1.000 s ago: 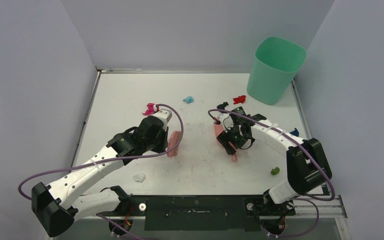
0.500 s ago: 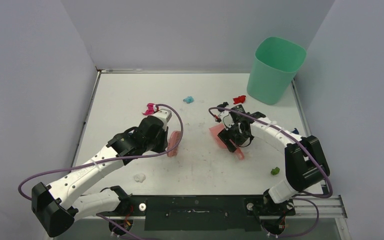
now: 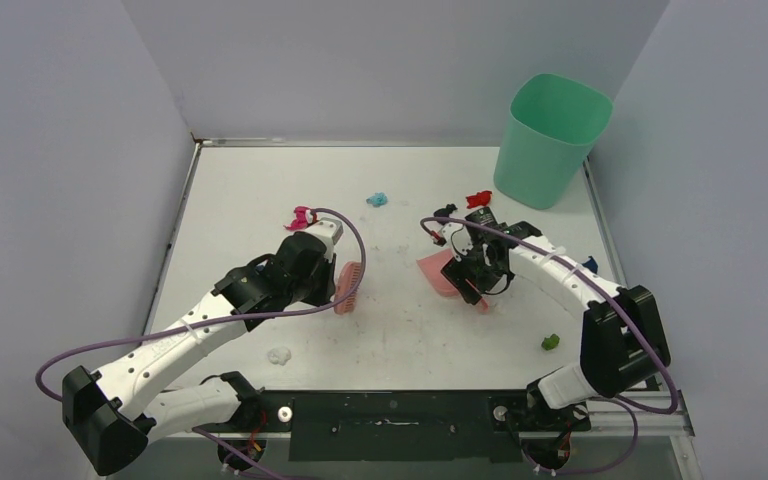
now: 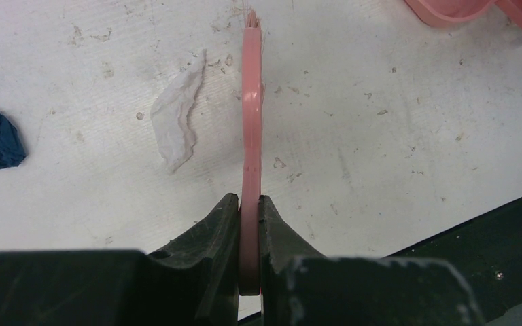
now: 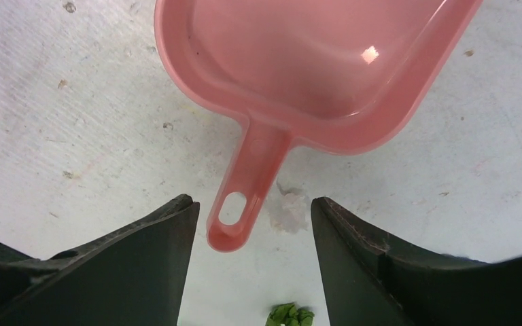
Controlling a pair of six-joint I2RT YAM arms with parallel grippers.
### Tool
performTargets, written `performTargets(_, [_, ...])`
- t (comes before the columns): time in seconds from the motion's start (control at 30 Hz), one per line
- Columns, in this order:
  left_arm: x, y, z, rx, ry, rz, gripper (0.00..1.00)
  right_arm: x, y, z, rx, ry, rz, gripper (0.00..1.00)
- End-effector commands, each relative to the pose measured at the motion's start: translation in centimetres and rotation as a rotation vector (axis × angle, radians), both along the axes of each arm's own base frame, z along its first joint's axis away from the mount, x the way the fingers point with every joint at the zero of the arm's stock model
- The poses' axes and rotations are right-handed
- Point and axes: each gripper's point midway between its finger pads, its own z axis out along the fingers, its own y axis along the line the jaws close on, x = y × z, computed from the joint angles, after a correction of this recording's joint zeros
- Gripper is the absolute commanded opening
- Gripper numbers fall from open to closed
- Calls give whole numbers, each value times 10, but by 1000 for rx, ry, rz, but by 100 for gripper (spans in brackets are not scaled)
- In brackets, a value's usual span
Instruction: Sweep away the paper scraps from the table
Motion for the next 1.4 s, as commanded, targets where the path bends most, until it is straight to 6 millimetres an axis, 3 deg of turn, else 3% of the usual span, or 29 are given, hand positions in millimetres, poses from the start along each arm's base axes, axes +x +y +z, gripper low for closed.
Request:
performTargets(0.0, [6,-5,21,-61,-61,0,0,-4,-4,6,-29,49,35,63])
performTargets(0.27, [7,-7,18,-63,-57,-2,0,-12,-7,-15,-85,135,59,65])
performTargets(0.47, [7,-7,17,-63,-55,-6,0,-6,-5,-22,-97,114,60,44])
performTargets(0.6, [6,-5,20,-65,-63,-5,0,-2,-4,-13,-85,73,53,37])
performTargets(0.73, [6,-5,22,-64,-66,-6,0,1,-5,1,-82,34,56,20])
performTargets(0.87, [9,-12,31,-89,-75,-15,0,16,-12,32,-69,-54,27,13])
performTargets(1.07, [18,-36,54,-181,-99,-41,0,39,-39,98,-49,-205,-29,12])
performTargets(1.23, [24,-81,76,-324,-111,-122,0,55,-82,152,83,-294,-122,8])
performTargets(1.37, [22,-140,98,-522,-97,-219,0,60,-121,199,175,-404,-211,5])
